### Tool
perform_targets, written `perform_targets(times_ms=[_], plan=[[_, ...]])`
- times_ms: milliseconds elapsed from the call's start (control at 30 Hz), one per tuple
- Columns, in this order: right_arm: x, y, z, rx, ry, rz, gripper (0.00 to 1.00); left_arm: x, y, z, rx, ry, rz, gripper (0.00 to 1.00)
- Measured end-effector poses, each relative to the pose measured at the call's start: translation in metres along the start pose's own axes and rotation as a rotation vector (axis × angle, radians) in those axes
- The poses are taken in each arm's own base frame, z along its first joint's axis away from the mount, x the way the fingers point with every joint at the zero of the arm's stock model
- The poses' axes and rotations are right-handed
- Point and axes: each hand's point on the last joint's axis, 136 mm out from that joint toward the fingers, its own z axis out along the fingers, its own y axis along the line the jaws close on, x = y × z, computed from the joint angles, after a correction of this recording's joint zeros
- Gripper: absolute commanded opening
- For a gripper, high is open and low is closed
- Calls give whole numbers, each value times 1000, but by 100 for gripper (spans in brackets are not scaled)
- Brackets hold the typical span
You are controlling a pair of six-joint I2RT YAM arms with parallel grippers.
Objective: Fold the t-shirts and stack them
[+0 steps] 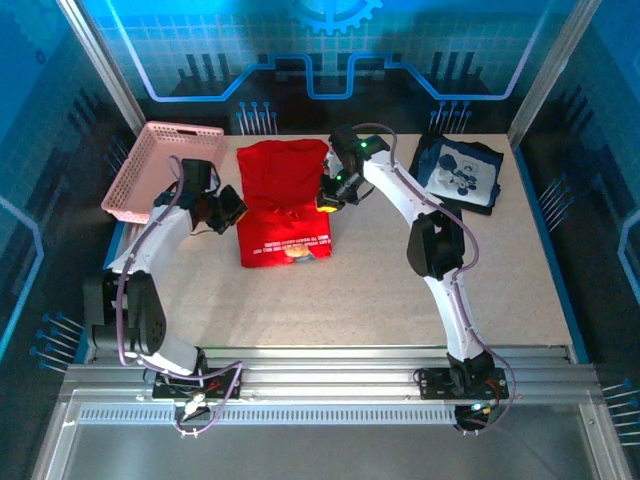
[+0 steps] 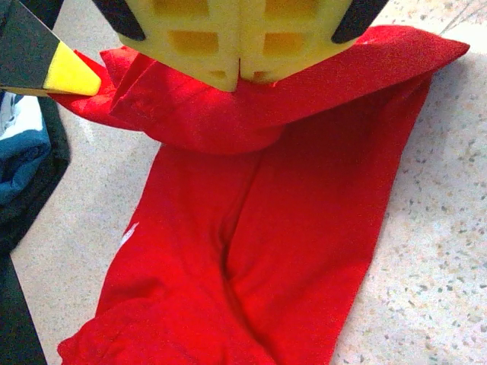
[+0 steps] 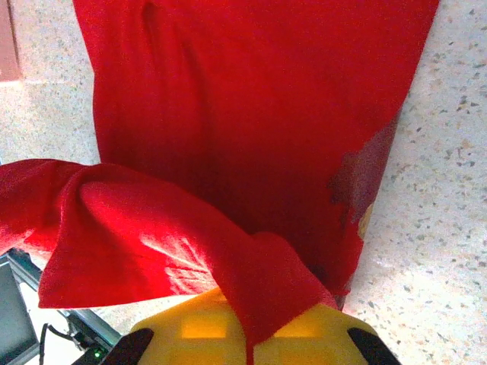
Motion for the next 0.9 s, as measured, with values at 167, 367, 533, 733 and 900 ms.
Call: perform_targets(times_ms=[167,367,533,733,900], plan=[[-14,-8,15,-9,-14,30,12,-8,6,21,-23,17,5,0],[-47,-23,42,-70,-42,103,37,-24,8,55,-37,30,15,14],[-96,-27,47,-235,-125,231,55,-62,-20,77,-1,8,37,63],[-137,-5,-39,-355,-303,189,59,-122,-100,1,148,-189,96,83],[-92,22,-136,-332,-380,74,54,-125,-129,-106,256,-347,128,90]])
